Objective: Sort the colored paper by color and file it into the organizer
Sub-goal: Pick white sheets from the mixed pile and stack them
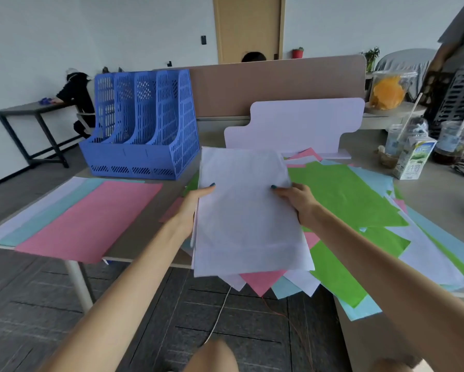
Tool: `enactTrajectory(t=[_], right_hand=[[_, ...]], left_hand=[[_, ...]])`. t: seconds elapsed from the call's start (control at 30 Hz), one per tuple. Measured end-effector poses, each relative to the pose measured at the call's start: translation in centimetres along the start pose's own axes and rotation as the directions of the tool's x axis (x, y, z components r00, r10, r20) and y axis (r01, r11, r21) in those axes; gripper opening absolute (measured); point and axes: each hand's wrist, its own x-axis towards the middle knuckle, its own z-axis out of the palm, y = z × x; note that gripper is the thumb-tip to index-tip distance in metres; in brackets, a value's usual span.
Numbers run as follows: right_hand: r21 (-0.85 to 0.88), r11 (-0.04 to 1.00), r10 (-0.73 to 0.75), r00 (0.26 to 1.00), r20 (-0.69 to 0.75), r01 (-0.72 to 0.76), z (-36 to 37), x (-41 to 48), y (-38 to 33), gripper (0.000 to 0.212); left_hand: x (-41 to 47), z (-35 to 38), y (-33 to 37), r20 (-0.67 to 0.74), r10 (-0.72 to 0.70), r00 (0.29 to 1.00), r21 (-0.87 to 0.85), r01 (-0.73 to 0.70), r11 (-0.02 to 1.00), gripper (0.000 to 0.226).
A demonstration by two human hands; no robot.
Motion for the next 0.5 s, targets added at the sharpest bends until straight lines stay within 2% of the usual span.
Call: enactTrajectory(t=[0.07,0.13,0.17,0.23,0.3,0.4,0.5], right_hand=[[0.008,1.000,-0.002,0.998,-0.060,0.003,-1.0,0.5,-0.1,0.027],[-0.008,0.999,0.037,0.998,-0.043,-0.038,-1.5,0.6,0.0,0.026],[-0.022,0.997,0.071,0.997,-0.031,-0.072,-1.7,0.6,0.1,0.026],[-0.058,0.991,0.114,0.992,-0.055,-0.117,-2.4,0.9,0.2,0.025],[-0.099,0.986,0.125,0.988,-0.086,-0.133,-3.2,1.1,0.2,0.022],[-0.205,0.974,0.087,0.994,-0.074,-0.100,-4.1,1.0,0.3,0.014],[-0.284,0.957,0.033,0.995,-0.093,-0.059,-4.7,0.5,0.4,0.025]], left_hand=[[-1.5,2.4,0.6,-0.014,-0.066,0.998,0.096,0.067,0.993,0.010],[-2.3,4.0,0.6,-0.037,-0.099,0.994,0.259,0.105,0.960,0.034],[-1.2,3.9,-0.2,-0.059,-0.094,0.994,0.282,0.107,0.953,0.050],[1.3,3.3,-1.6,-0.104,-0.048,0.993,0.272,0.074,0.960,0.060],[2.1,3.3,-2.2,-0.120,-0.021,0.993,0.238,0.049,0.970,0.057],[2.2,2.9,-2.3,-0.121,0.056,0.991,0.241,-0.025,0.970,0.033],[1.7,1.6,-1.9,-0.126,0.220,0.967,0.394,-0.155,0.906,0.015]])
